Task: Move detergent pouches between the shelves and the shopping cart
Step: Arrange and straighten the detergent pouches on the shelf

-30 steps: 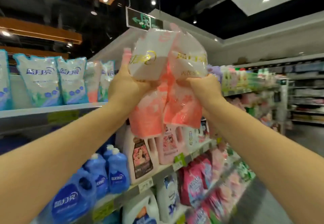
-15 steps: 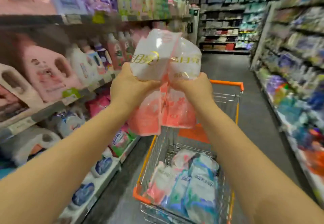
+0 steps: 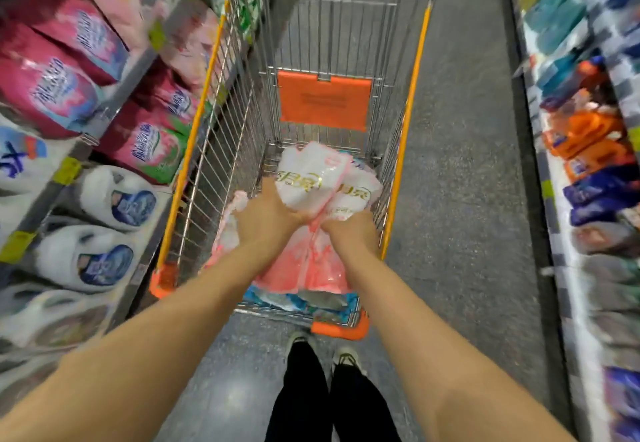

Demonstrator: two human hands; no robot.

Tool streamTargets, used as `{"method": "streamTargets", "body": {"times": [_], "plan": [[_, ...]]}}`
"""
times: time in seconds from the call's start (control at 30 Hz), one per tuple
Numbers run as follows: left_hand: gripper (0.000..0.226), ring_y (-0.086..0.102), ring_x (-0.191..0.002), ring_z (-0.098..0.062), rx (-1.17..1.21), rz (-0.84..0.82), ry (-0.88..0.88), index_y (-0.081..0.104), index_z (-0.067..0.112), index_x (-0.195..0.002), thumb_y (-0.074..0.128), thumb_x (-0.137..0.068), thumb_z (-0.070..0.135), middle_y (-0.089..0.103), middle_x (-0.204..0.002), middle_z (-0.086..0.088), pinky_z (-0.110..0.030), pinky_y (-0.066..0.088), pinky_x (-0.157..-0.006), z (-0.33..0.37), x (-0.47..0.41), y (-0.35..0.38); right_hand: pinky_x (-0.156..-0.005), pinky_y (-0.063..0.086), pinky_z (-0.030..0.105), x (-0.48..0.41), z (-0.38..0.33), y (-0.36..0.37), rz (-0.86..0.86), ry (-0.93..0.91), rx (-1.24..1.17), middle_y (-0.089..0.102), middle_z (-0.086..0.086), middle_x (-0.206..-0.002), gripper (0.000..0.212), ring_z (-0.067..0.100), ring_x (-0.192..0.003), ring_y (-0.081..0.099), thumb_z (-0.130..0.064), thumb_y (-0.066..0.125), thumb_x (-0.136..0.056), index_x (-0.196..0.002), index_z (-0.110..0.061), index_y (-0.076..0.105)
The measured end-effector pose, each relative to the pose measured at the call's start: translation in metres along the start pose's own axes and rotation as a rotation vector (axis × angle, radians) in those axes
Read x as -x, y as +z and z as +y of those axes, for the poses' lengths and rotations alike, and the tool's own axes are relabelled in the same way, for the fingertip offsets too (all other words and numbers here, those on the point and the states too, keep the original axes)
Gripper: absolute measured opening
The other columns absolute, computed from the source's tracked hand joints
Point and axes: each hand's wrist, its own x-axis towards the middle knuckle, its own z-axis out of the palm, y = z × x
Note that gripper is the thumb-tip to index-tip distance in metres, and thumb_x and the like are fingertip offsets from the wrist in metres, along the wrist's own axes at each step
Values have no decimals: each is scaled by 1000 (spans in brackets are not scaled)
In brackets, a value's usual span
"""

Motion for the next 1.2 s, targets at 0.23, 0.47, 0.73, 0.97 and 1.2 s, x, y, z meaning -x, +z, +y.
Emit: {"method": "streamTargets", "body": {"times": [0.23,0.47,0.73,0.97,1.2], "plan": [[72,57,-105,-37,-187,-196,-193,27,9,-133,64,-81,43,60,-115,-18,-40,44,-81,-76,-23,58,-94,47,36,-27,56,36,-102,184,132,58,13,-127,50,33,-114,58,-23,55,-86,-132,-9,42],[75,42,-119,-38,-380,-295,-214,7,20,-148,49,-90,45,32,-136,-18,-47,40,-93,-90,-28,84,-103,40,43,-37,58,32,-32,147,260,33,16,-139,77,39,-122,44,-22,63,-82,-143,-19,16],[49,36,-130,-30,-254,-202,-133,38,23,-139,38,-95,44,39,-142,-11,-47,31,-105,-71,-21,55,-114,18,42,-15,26,38,-205,-222,867,28,15,-148,56,31,-138,22,-35,47,-92,-142,-17,30],[26,59,-98,-33,-33,171,-5,64,15,-102,42,-96,26,67,-102,-13,-37,44,-76,-55,-5,-58,-93,40,37,50,-89,66,-223,-643,711,61,8,-123,32,29,-115,55,-27,40,-94,-121,-22,56],[10,55,-75,-22,177,683,-33,53,17,-96,49,-93,26,54,-73,5,-33,39,-62,-101,36,-253,-81,43,37,189,-218,132,-296,-1142,491,67,11,-106,27,31,-101,59,-30,39,-97,-105,-16,61]]}}
